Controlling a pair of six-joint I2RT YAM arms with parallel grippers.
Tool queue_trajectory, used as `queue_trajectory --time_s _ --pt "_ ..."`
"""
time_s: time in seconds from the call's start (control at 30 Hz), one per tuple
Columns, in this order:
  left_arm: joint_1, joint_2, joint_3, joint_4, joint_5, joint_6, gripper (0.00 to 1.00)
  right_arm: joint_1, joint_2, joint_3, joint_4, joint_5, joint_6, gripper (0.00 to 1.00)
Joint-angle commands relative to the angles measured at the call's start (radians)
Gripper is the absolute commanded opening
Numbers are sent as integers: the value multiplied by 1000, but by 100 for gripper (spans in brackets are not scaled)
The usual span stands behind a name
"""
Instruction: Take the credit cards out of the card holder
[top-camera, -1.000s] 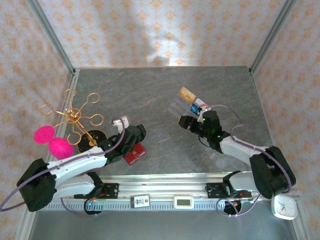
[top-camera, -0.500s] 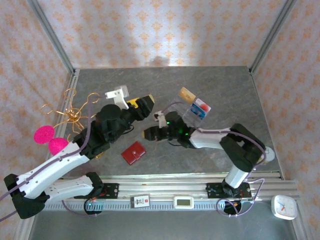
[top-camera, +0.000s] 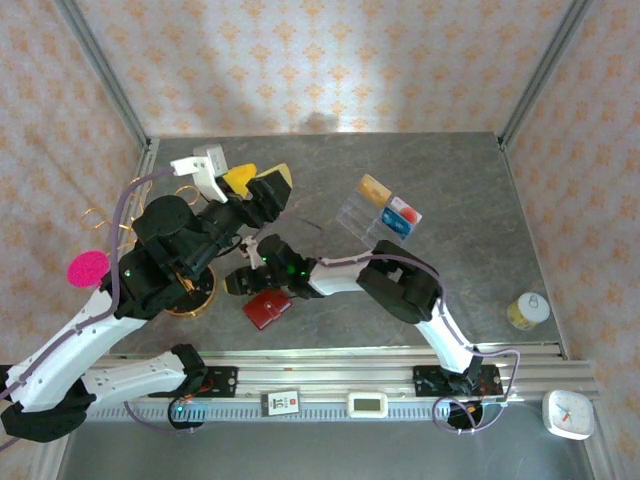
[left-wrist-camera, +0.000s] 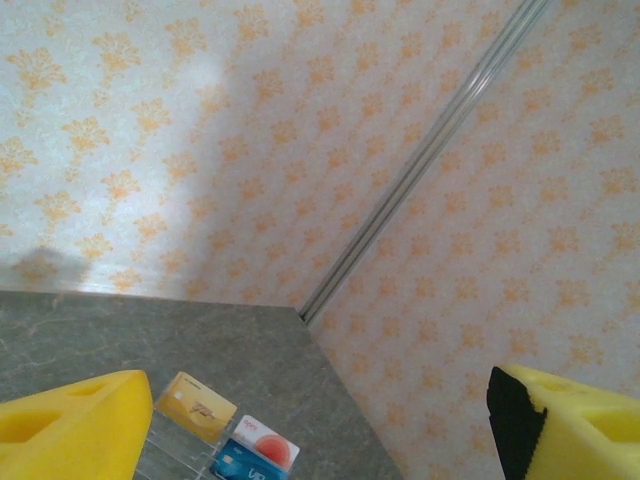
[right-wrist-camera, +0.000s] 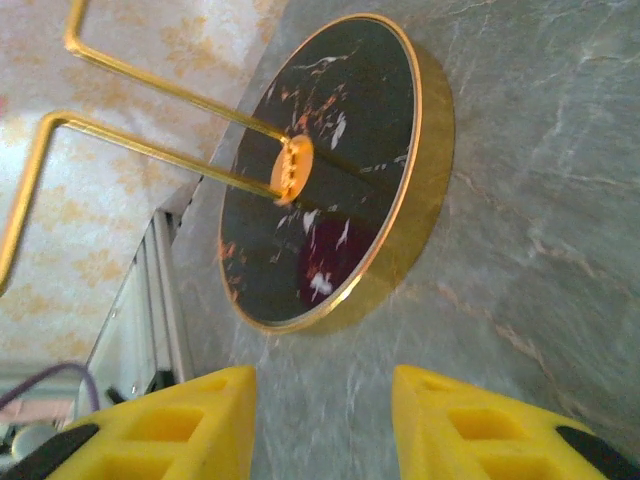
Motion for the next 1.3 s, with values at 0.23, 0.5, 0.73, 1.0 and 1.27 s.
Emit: queue_trajectory --time_s 0.23,0.5,0.73,1.0,1.27 --pt "-5 -58 12 -31 -10 58 89 74 151 250 -280 188 65 36" --pt "-5 -88 -2 -29 -7 69 90 102 284 450 -335 164 56 30" --pt "-6 -121 -10 -60 -31 76 92 115 446 731 -364 60 52 29" --pt "-4 -126 -11 -74 -48 75 93 148 632 1038 -356 -22 77 29" --pt "-4 -111 -26 -47 -38 73 99 141 507 887 -287 -1 -11 38"
